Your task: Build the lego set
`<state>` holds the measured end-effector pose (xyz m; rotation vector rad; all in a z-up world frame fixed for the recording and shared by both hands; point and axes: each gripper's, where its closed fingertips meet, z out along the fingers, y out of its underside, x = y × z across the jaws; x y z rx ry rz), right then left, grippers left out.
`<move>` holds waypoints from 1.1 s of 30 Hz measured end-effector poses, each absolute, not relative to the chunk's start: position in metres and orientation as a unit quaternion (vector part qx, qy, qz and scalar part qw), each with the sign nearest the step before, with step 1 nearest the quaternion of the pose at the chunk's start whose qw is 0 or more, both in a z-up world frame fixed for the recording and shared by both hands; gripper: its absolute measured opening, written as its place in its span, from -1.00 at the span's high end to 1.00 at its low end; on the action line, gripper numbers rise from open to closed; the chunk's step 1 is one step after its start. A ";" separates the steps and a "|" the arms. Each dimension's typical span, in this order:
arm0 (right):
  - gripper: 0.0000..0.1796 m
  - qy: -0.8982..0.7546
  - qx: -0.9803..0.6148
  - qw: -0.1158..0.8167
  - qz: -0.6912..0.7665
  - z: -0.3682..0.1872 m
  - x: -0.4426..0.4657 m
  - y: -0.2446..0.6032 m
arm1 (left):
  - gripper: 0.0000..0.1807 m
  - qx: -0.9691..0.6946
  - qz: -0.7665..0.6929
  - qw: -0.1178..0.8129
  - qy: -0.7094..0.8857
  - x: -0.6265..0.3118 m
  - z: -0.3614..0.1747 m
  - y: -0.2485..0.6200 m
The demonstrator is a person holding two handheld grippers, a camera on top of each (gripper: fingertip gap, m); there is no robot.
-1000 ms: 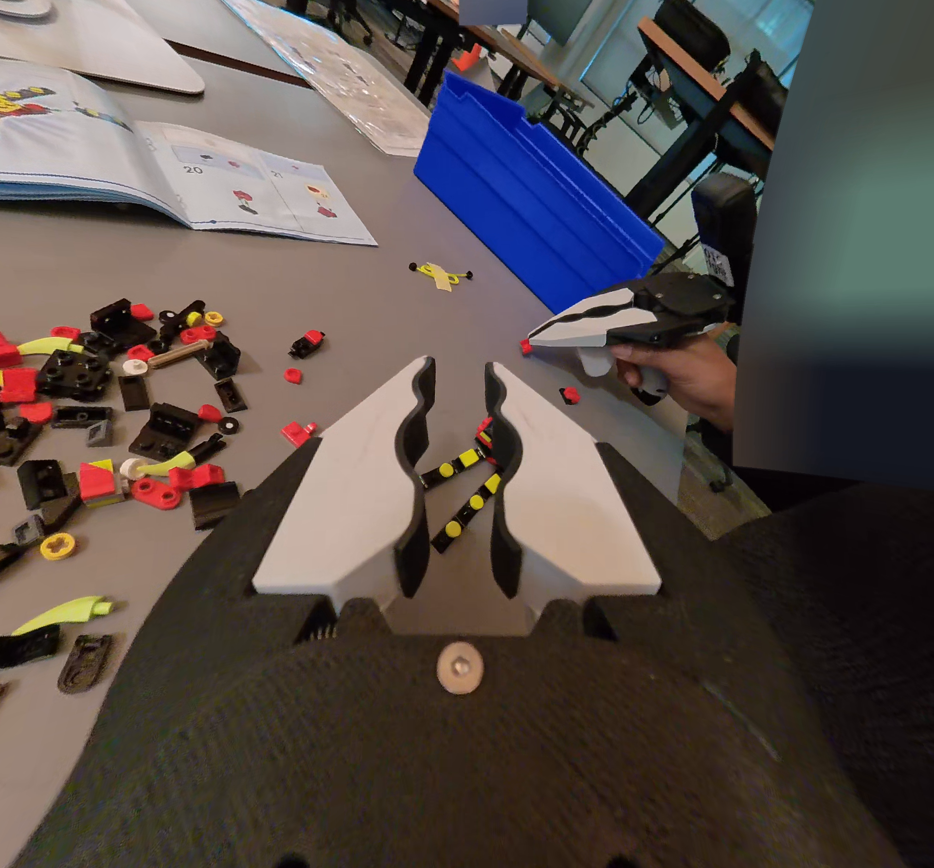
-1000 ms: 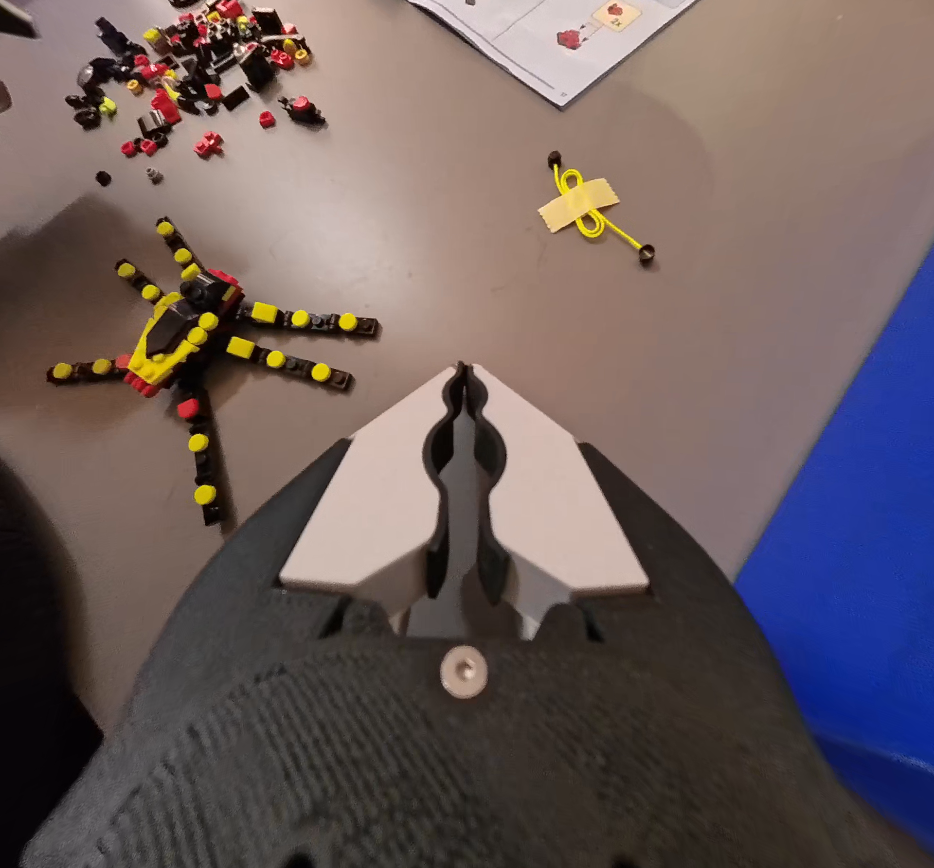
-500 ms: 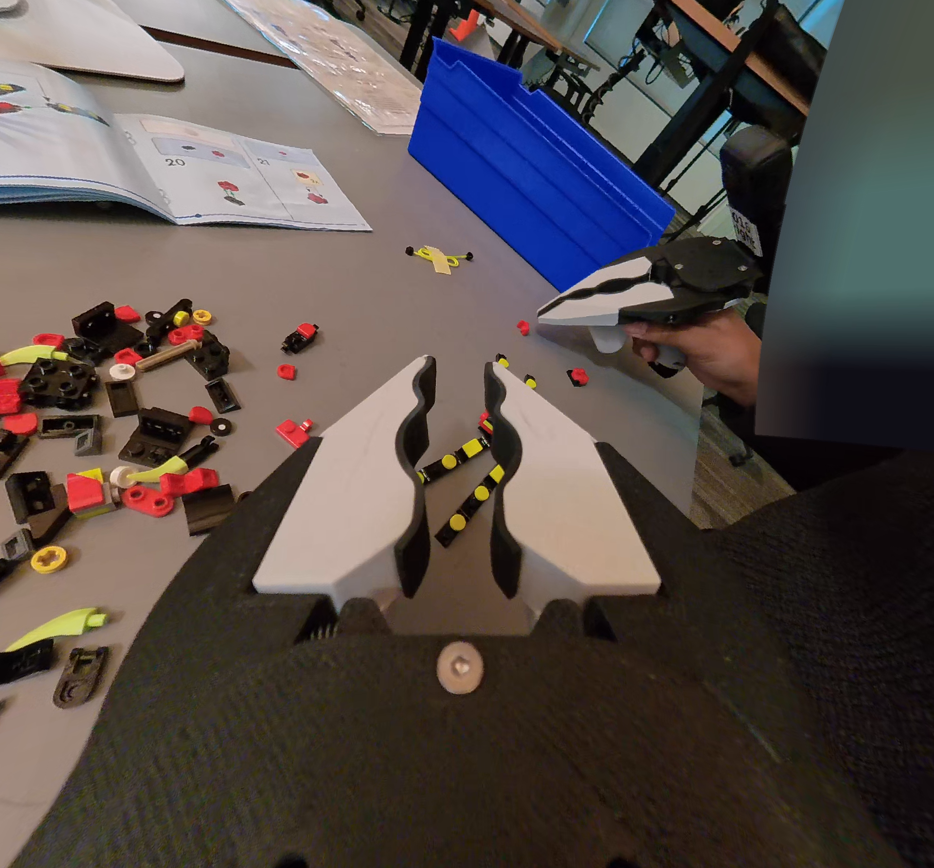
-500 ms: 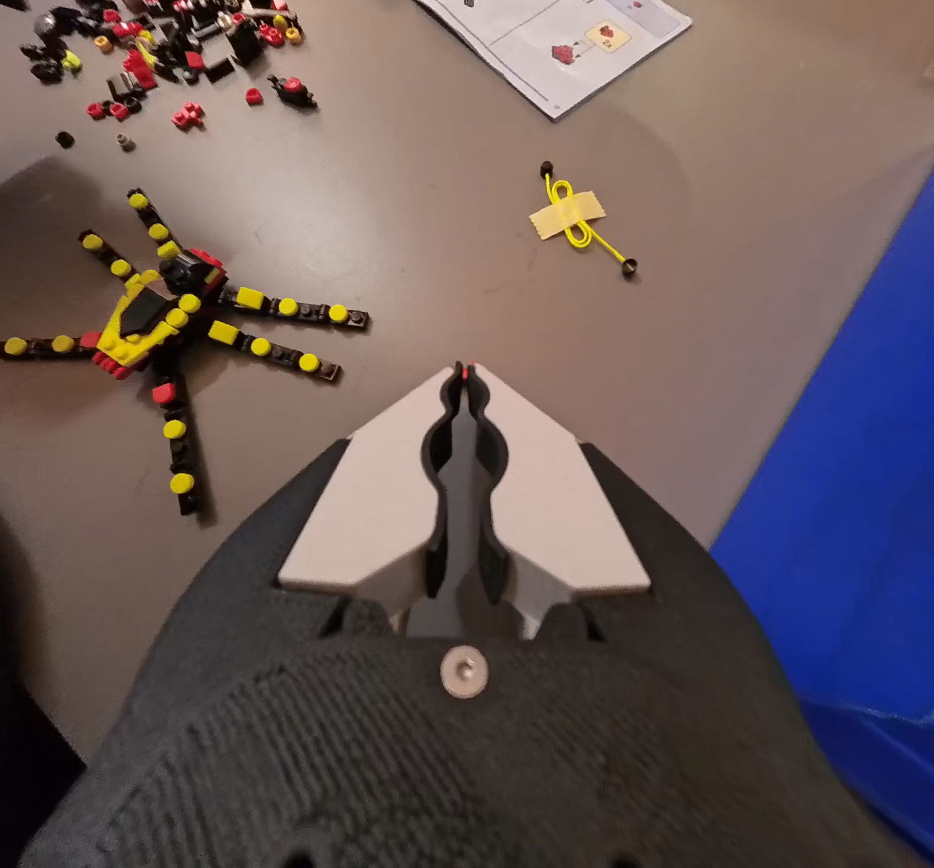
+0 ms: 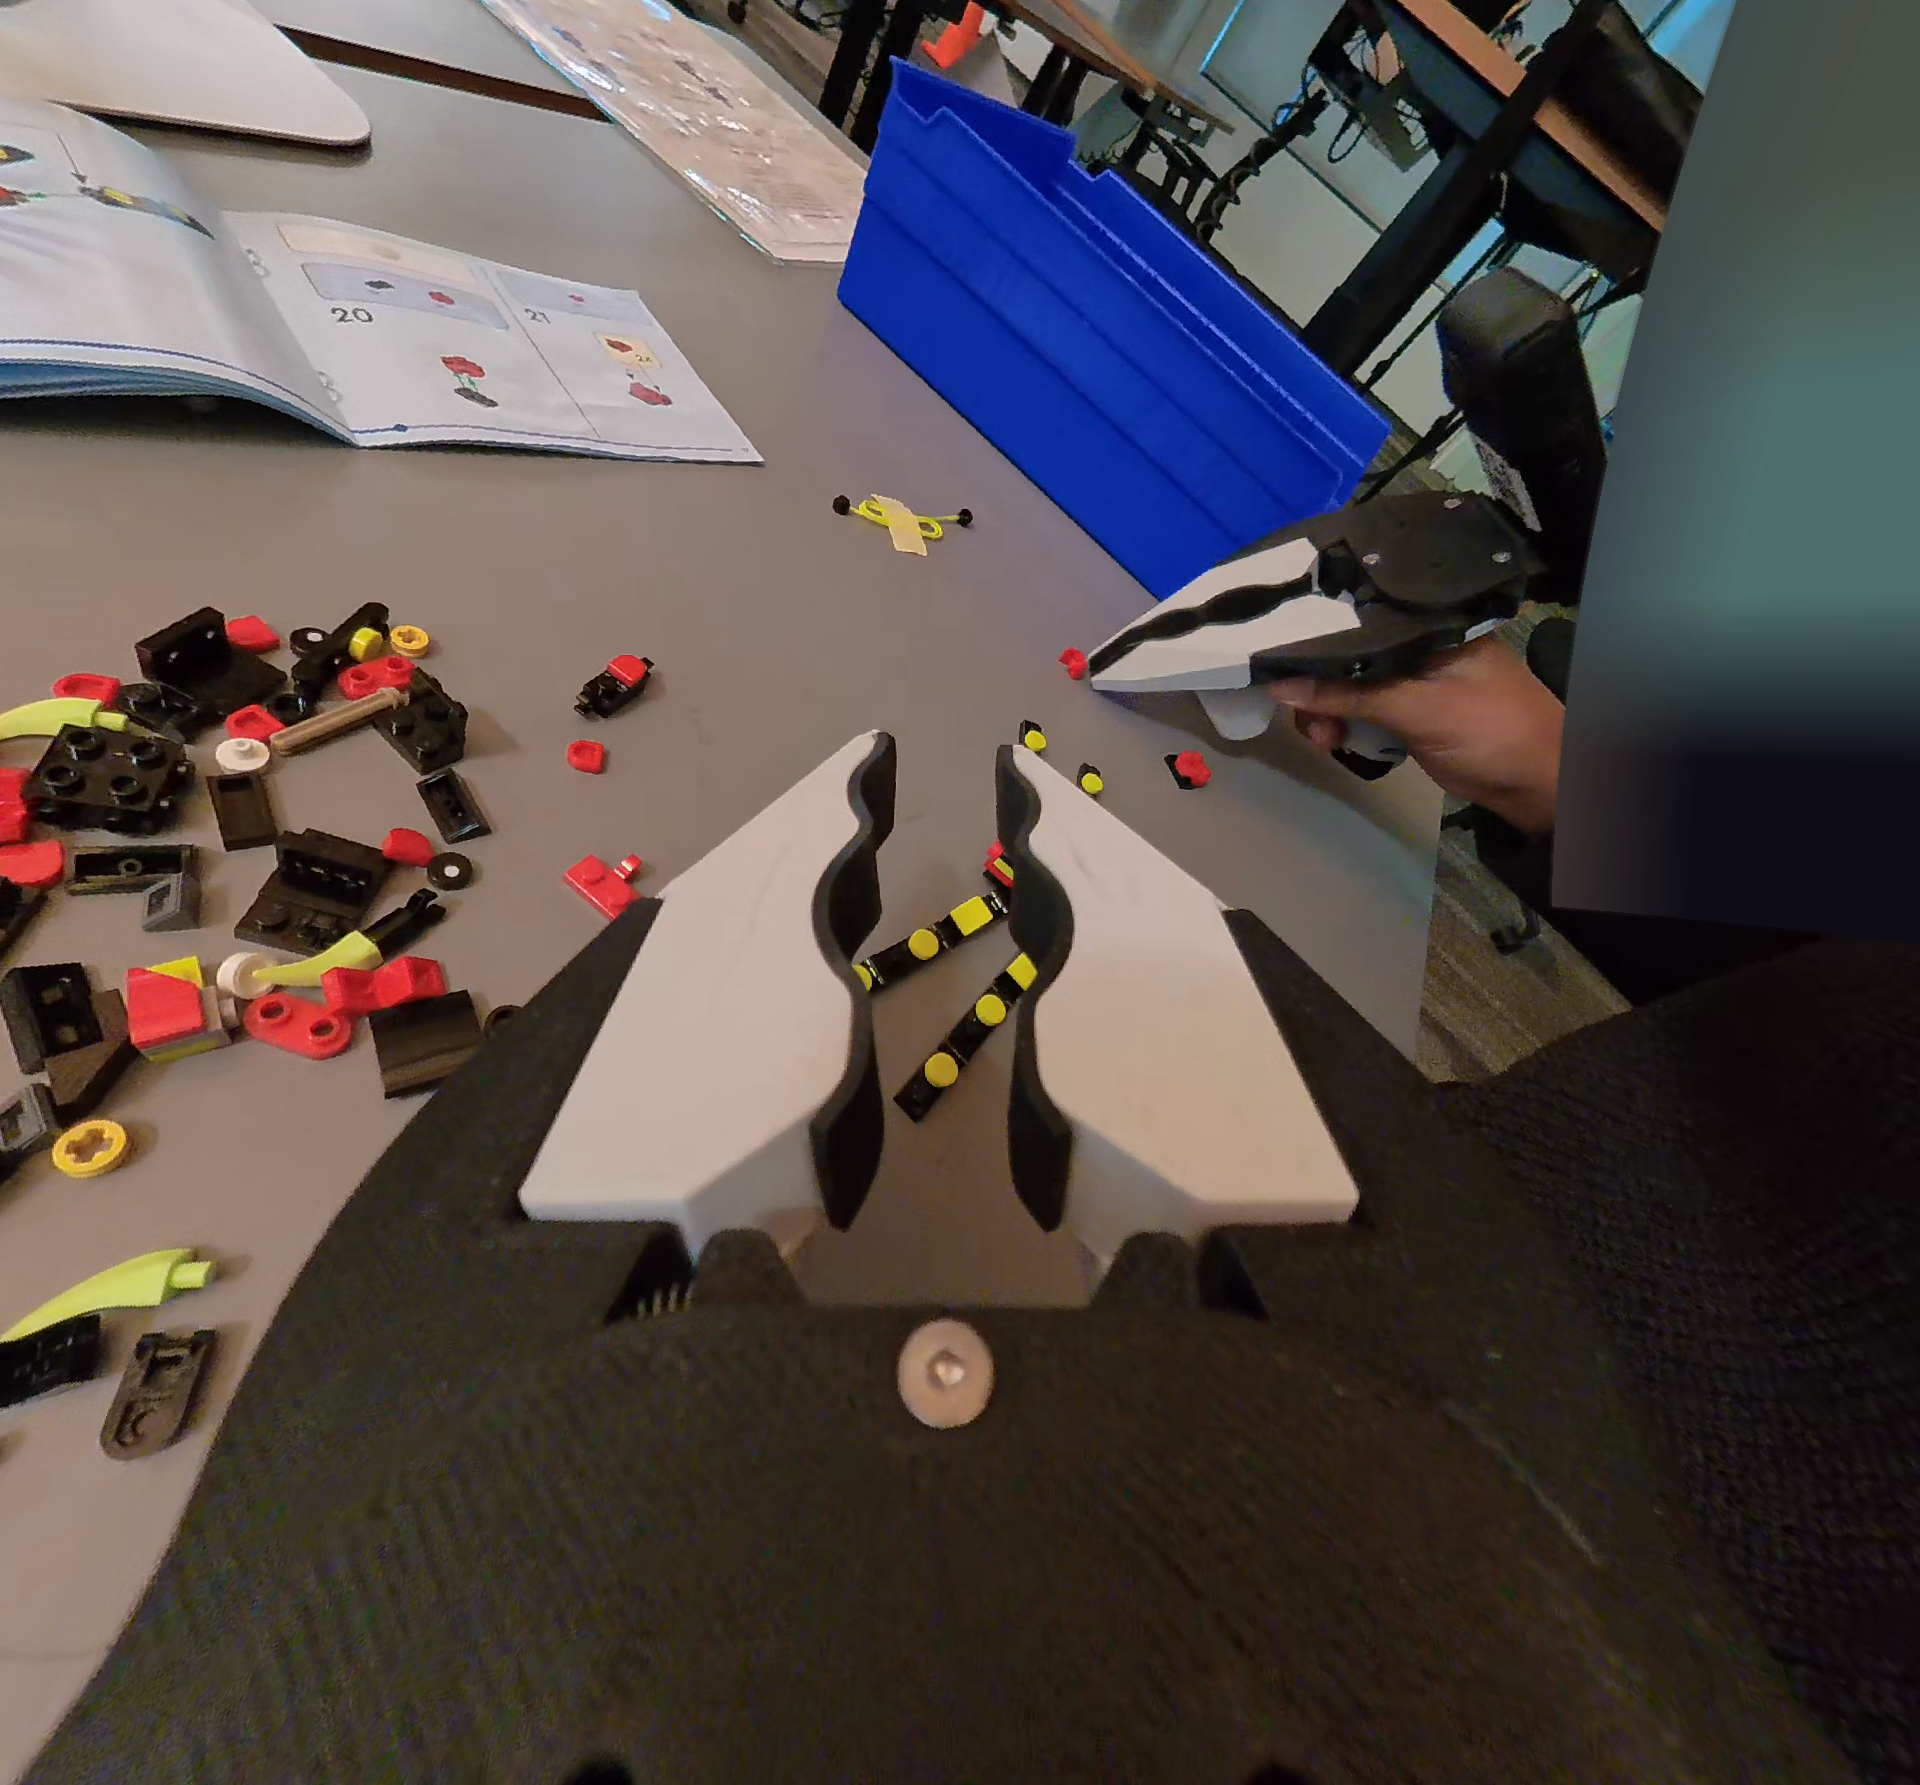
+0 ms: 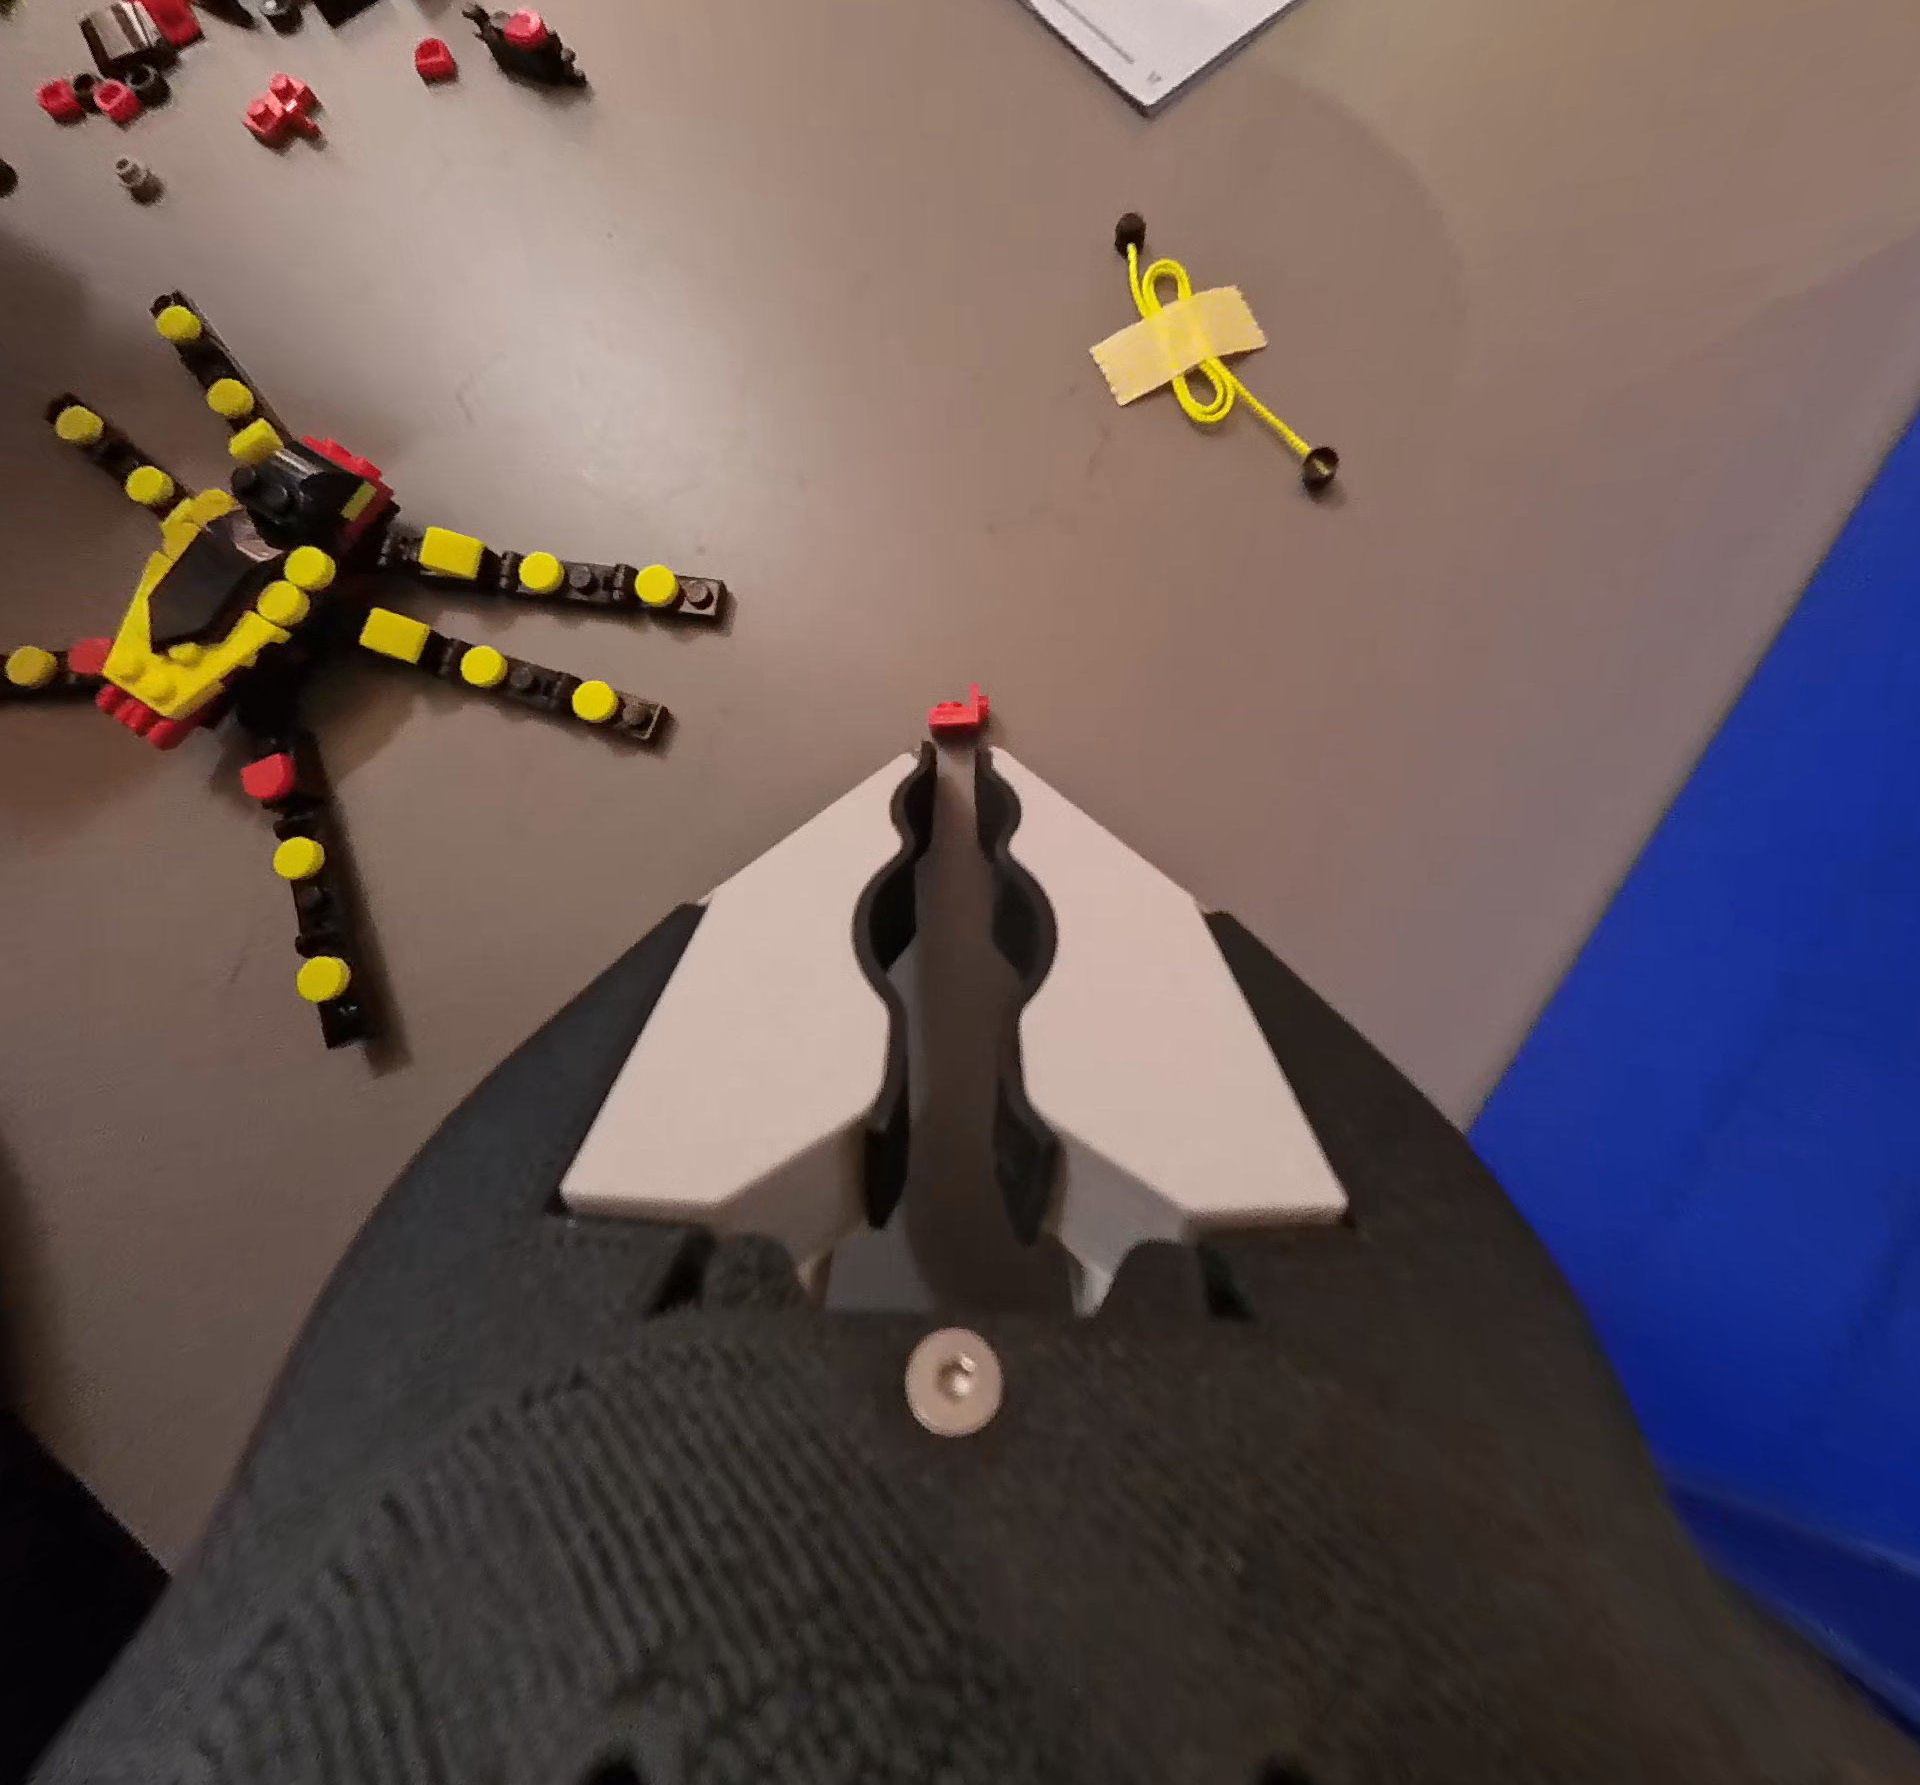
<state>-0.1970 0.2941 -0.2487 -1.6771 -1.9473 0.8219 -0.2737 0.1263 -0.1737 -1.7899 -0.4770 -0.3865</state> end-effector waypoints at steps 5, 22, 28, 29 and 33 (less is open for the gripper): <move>0.91 -0.698 -0.594 0.246 0.315 -0.237 -0.204 0.292 | 0.82 -0.768 -0.166 0.583 -0.206 -0.274 -0.175 0.126; 0.91 -0.691 -0.600 0.255 0.312 -0.237 -0.209 0.291 | 0.81 -0.766 -0.174 0.582 -0.211 -0.275 -0.176 0.127; 0.90 -0.690 -0.603 0.254 0.311 -0.239 -0.209 0.292 | 0.81 -0.766 -0.177 0.580 -0.213 -0.276 -0.178 0.128; 0.89 -0.690 -0.603 0.254 0.311 -0.239 -0.209 0.292 | 0.81 -0.766 -0.177 0.579 -0.214 -0.276 -0.178 0.128; 0.88 -0.689 -0.603 0.253 0.312 -0.239 -0.209 0.292 | 0.82 -0.761 -0.174 0.586 -0.216 -0.278 -0.175 0.128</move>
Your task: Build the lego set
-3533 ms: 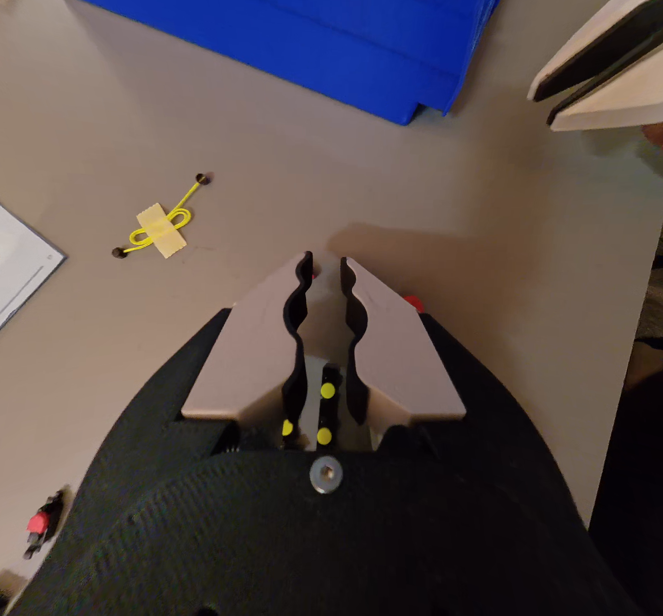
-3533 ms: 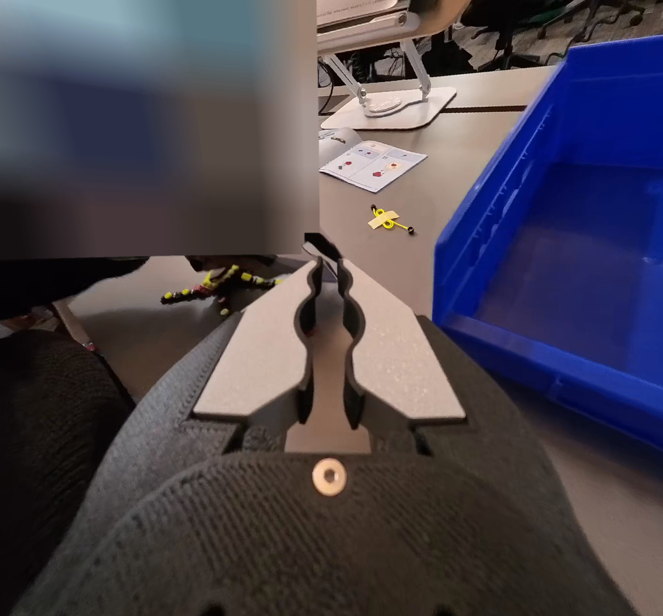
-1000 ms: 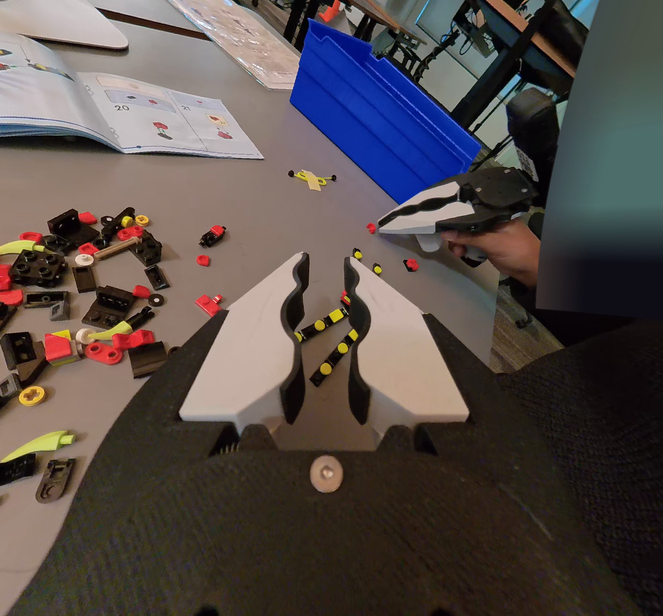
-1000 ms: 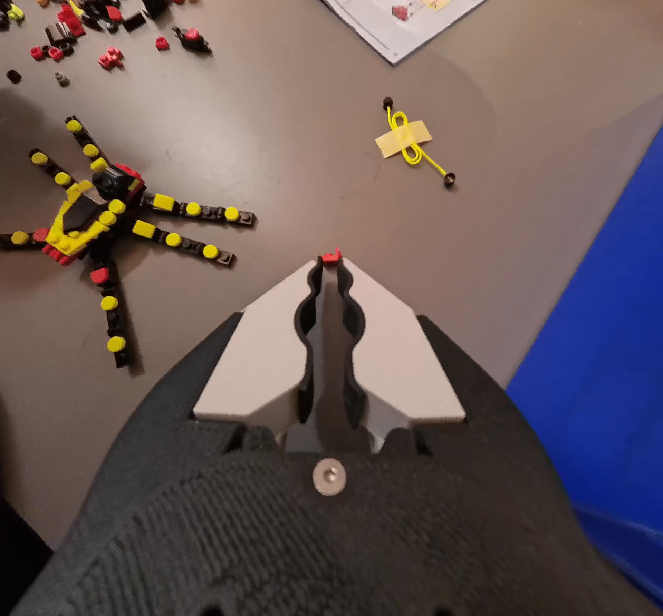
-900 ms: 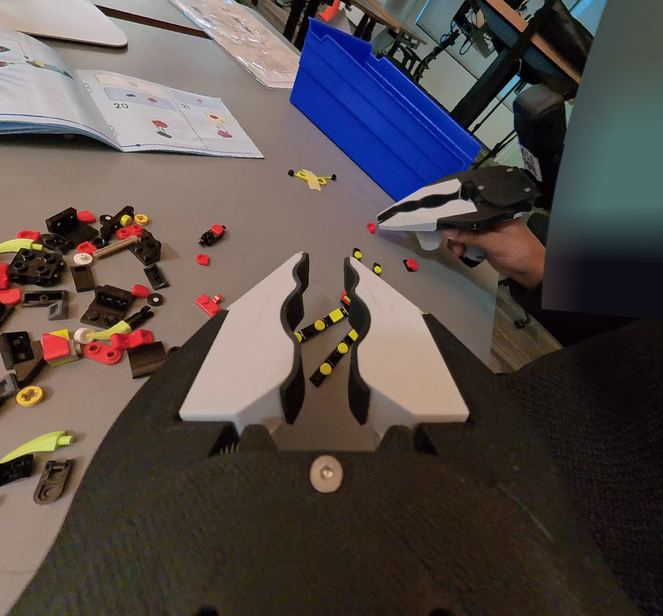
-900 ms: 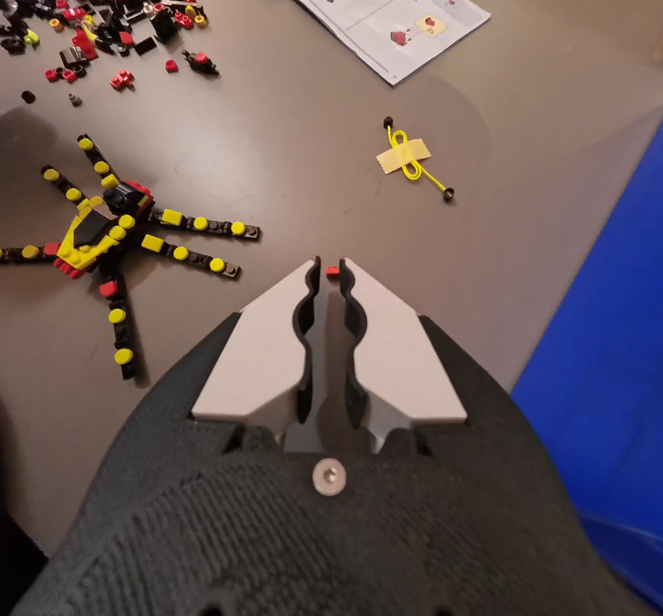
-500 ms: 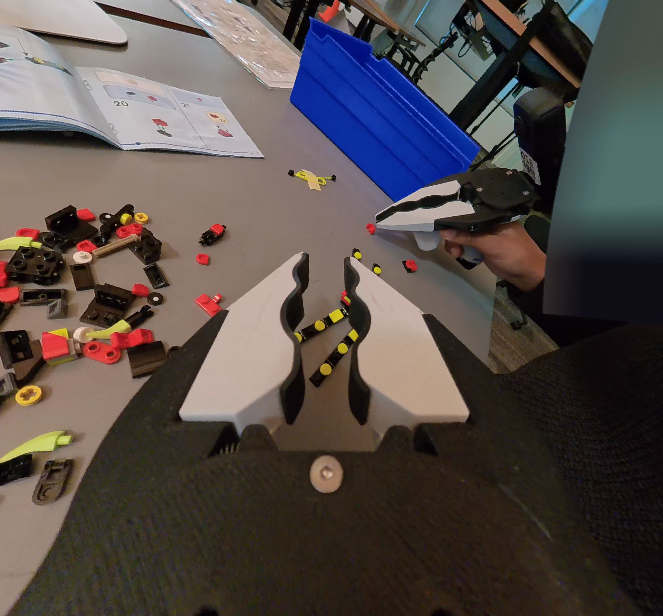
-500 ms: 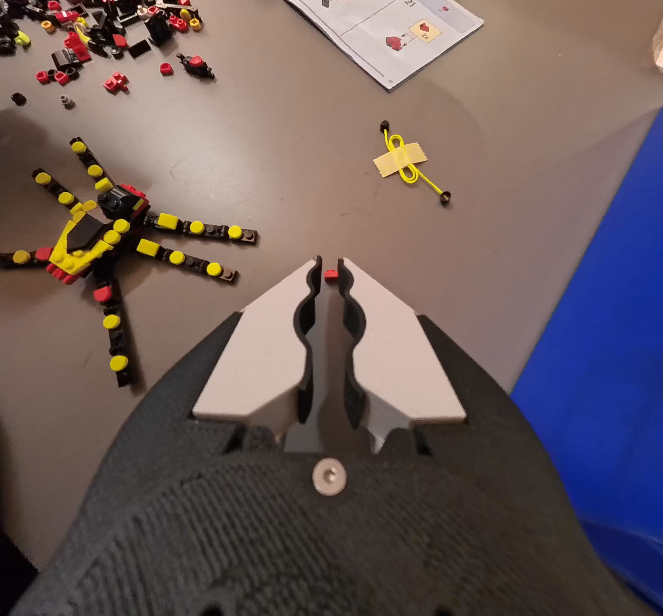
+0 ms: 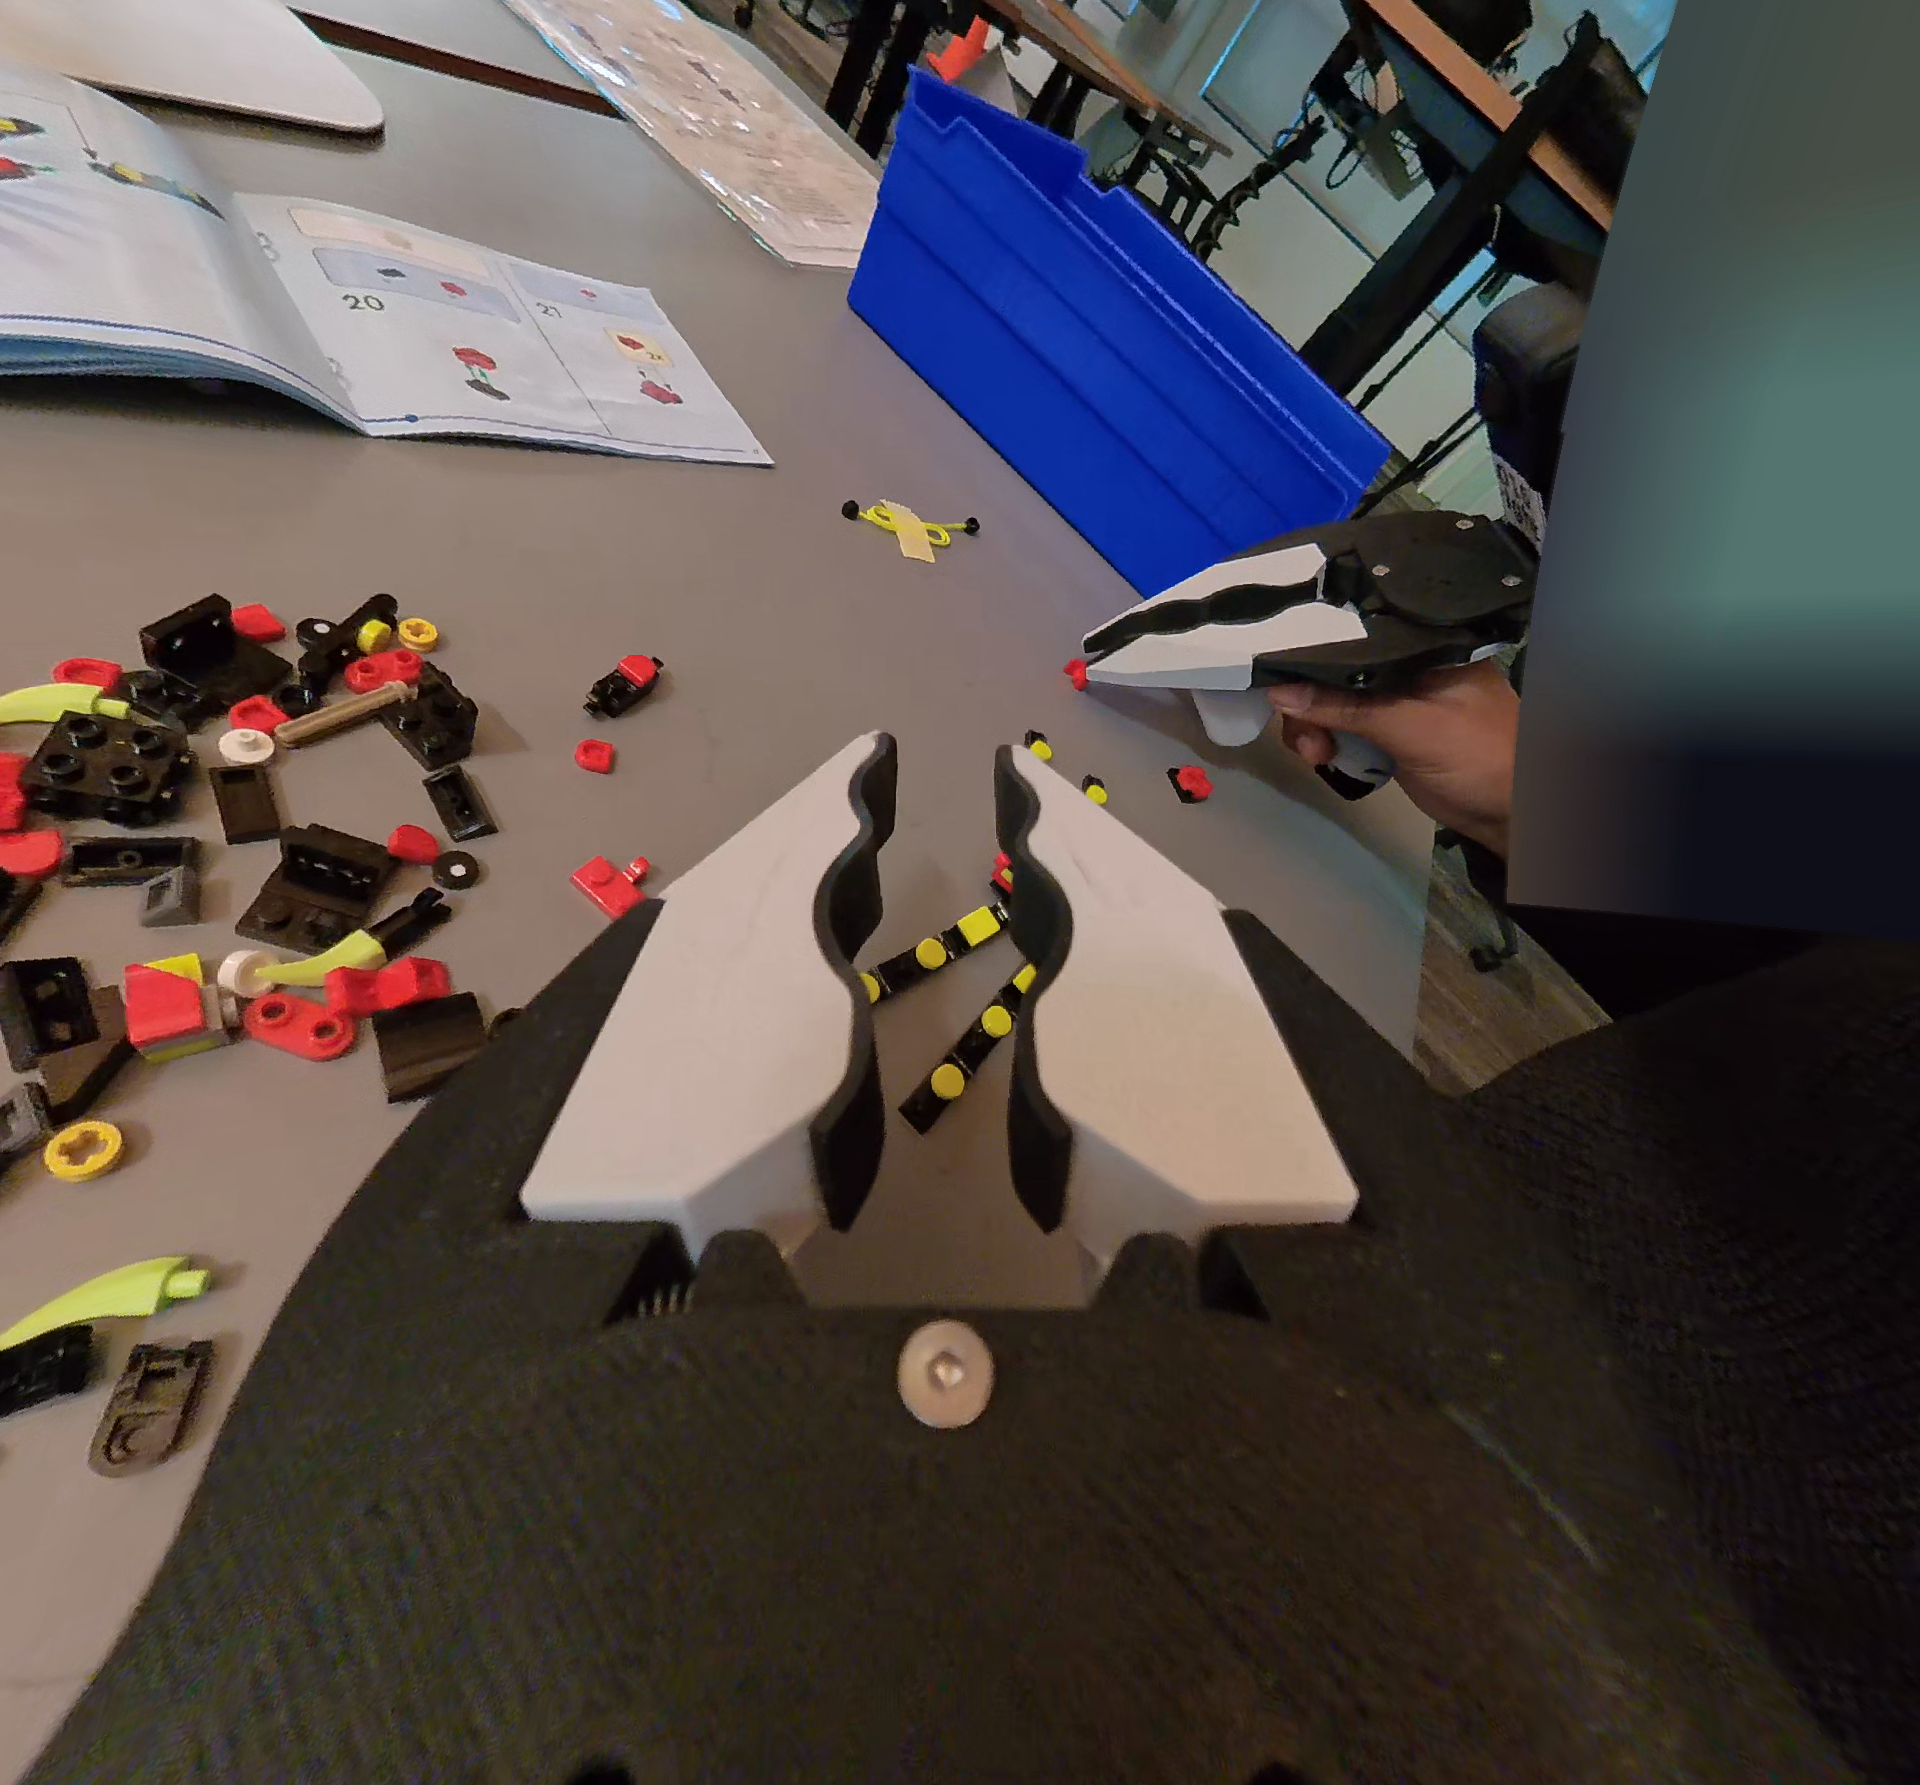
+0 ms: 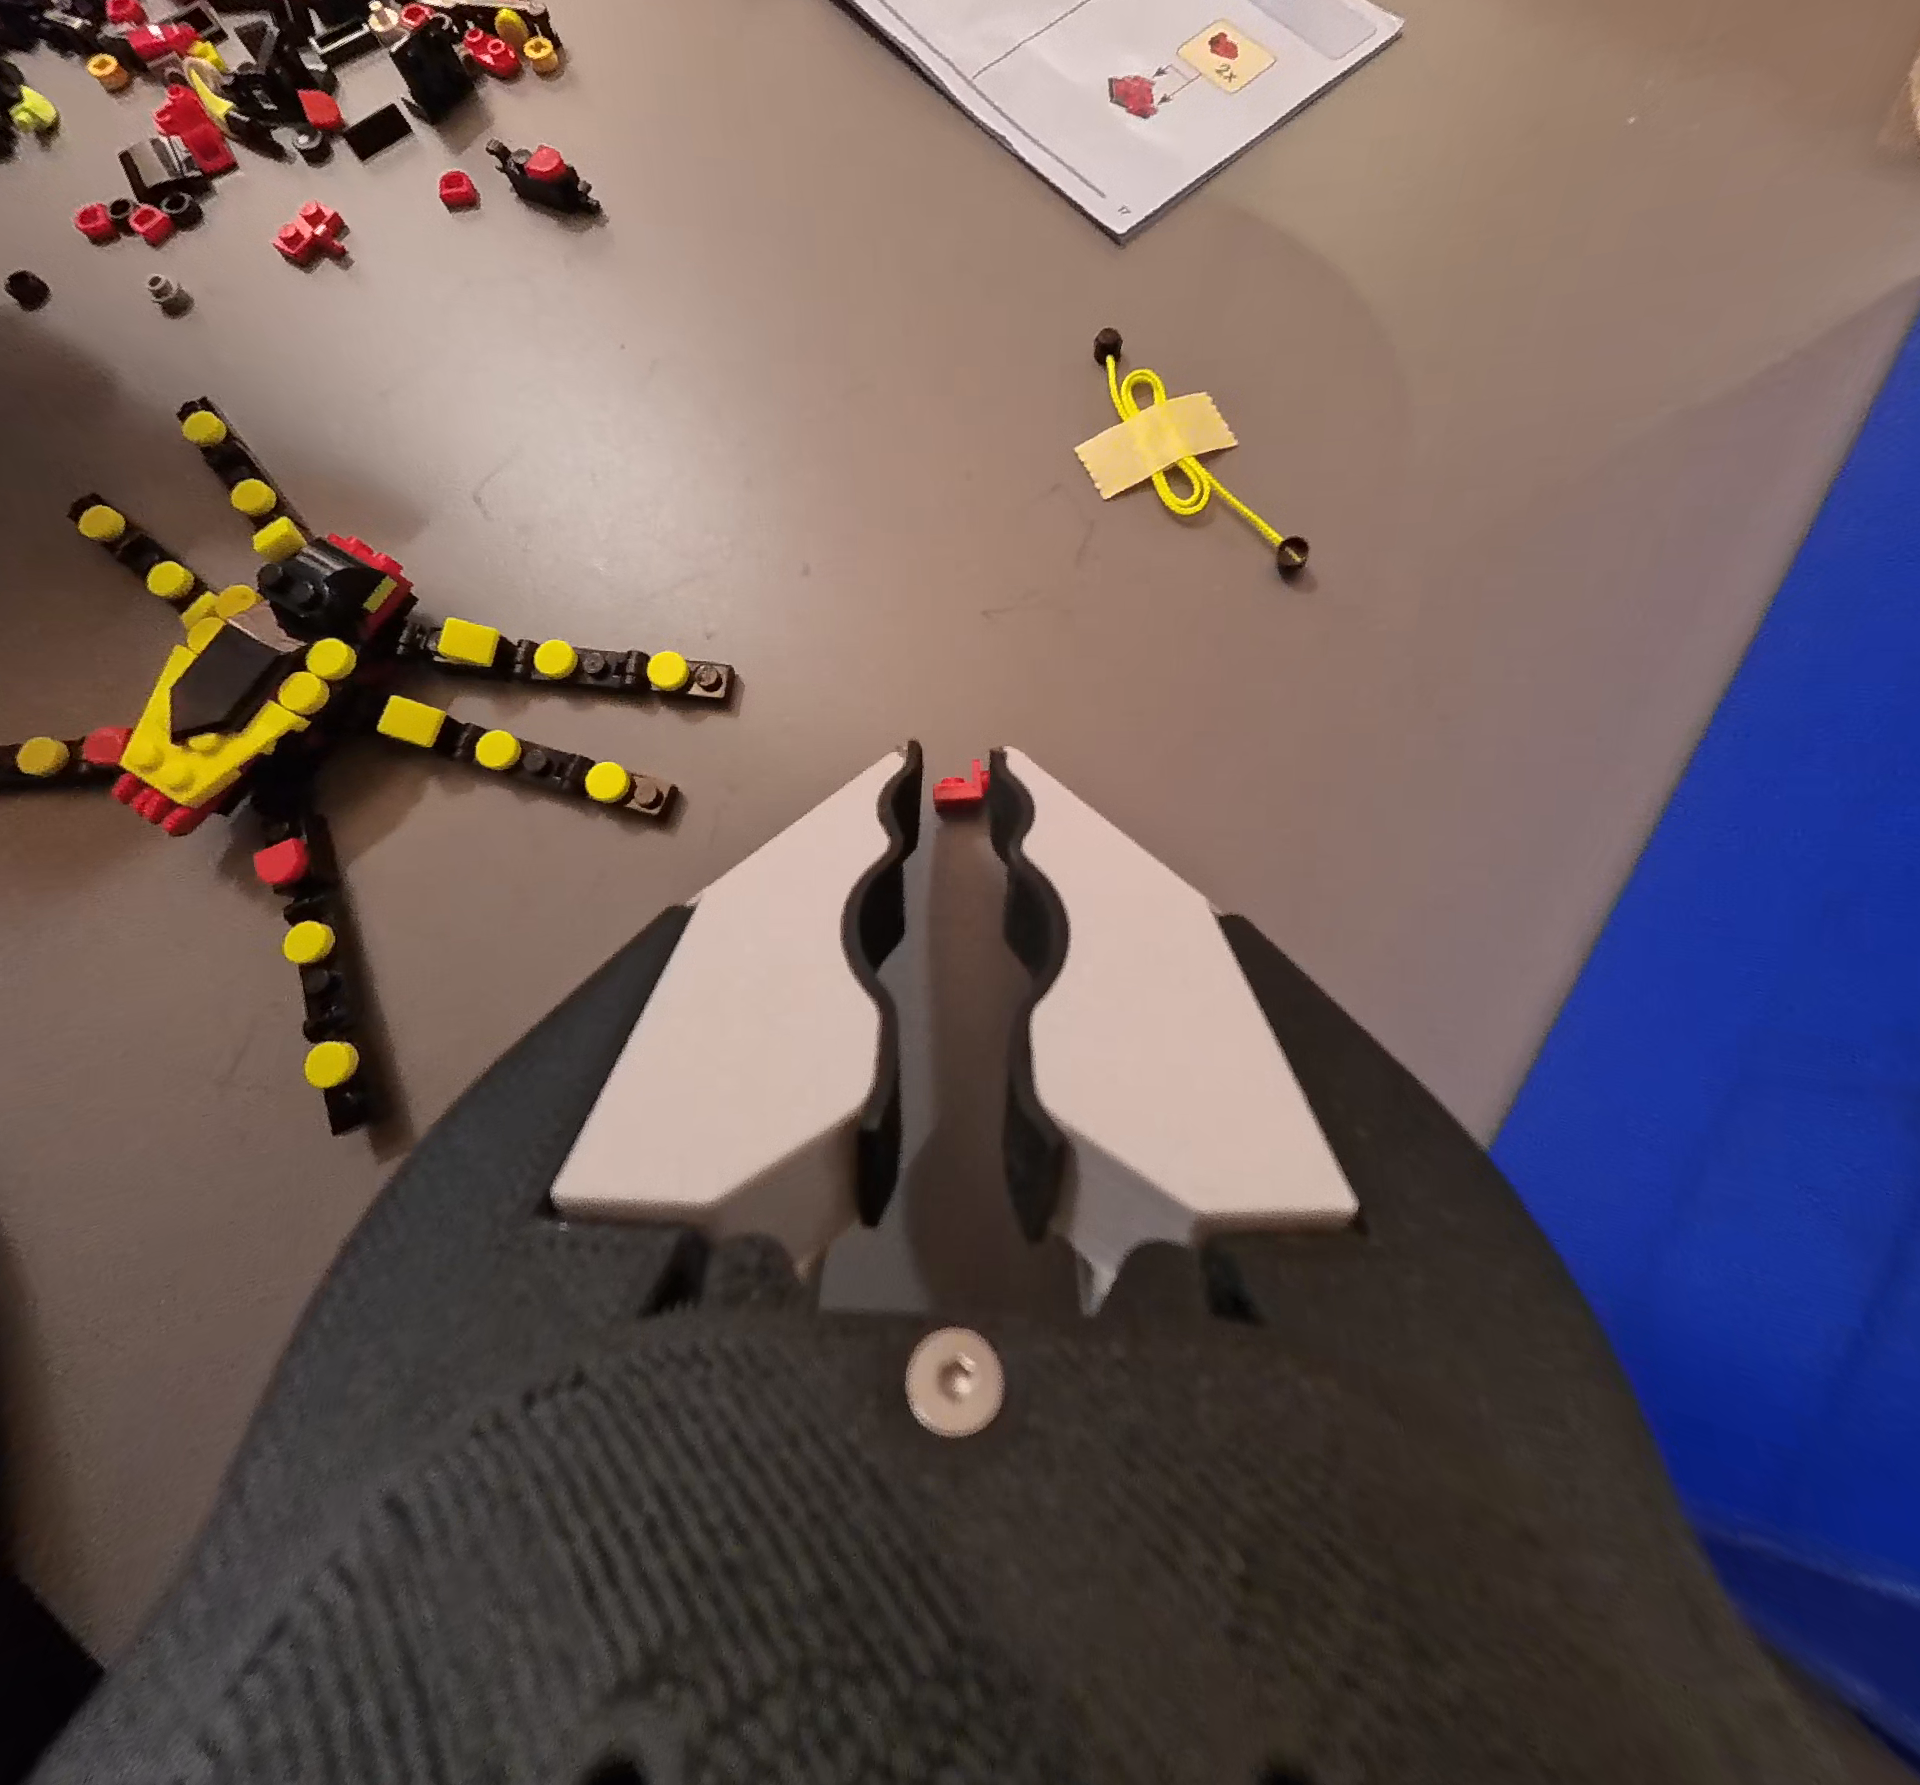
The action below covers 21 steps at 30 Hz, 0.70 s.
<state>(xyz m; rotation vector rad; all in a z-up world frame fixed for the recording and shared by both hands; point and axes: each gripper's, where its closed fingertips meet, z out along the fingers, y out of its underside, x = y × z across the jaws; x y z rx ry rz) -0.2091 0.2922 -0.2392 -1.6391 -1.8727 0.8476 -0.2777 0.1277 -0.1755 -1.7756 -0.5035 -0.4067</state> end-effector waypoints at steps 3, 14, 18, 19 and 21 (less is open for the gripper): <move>0.87 -0.689 -0.603 0.252 0.313 -0.240 -0.209 0.292 | 0.82 -0.762 -0.176 0.584 -0.217 -0.278 -0.176 0.128; 0.87 -0.690 -0.605 0.248 0.310 -0.242 -0.209 0.292 | 0.82 -0.763 -0.180 0.582 -0.218 -0.278 -0.177 0.128; 0.87 -0.694 -0.610 0.237 0.302 -0.248 -0.207 0.292 | 0.82 -0.762 -0.181 0.581 -0.219 -0.277 -0.178 0.128; 0.88 -0.694 -0.611 0.235 0.301 -0.249 -0.206 0.292 | 0.82 -0.763 -0.182 0.581 -0.218 -0.277 -0.178 0.128; 0.89 -0.694 -0.611 0.233 0.301 -0.249 -0.206 0.293 | 0.82 -0.762 -0.182 0.581 -0.219 -0.277 -0.178 0.128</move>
